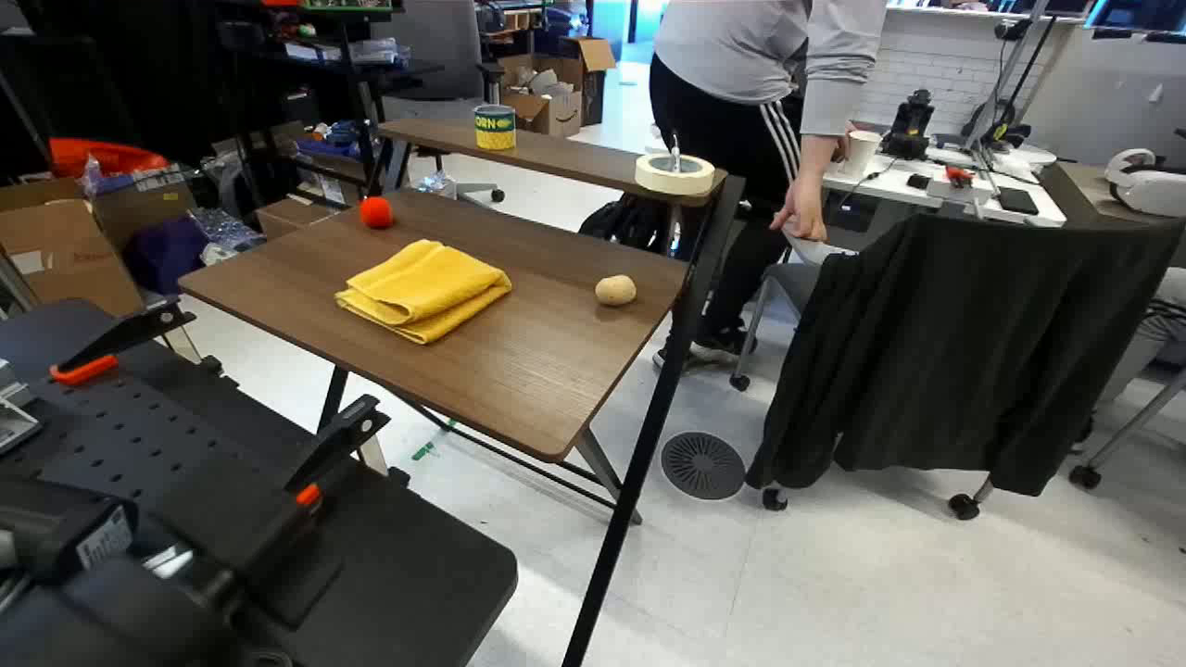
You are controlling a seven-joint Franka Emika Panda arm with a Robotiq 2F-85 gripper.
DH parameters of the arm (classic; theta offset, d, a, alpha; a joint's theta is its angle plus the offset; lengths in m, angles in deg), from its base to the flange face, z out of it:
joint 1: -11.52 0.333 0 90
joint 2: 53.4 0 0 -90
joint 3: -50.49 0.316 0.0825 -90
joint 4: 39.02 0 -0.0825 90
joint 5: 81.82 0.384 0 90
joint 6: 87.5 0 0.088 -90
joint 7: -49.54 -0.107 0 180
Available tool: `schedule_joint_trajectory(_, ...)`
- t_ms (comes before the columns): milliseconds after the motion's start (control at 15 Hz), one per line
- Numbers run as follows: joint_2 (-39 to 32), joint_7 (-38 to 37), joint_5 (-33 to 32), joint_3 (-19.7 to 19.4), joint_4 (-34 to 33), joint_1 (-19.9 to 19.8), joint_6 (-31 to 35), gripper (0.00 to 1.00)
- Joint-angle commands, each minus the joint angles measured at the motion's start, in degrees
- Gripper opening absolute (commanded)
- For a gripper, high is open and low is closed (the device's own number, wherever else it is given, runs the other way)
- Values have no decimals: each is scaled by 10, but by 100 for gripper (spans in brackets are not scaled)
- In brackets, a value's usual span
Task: Move the small ball forward and wipe the table with a yellow towel
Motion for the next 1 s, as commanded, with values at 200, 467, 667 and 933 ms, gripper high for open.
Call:
schedule_joint_trajectory(200,0,0,0,0,-3,0,-1,100)
schedule_joint_trajectory(467,0,0,0,0,-3,0,-1,100)
schedule_joint_trajectory(667,-30,-17,8,2,-18,-3,18,100)
schedule_joint_trajectory(933,-169,-131,-6,14,-69,-24,102,100)
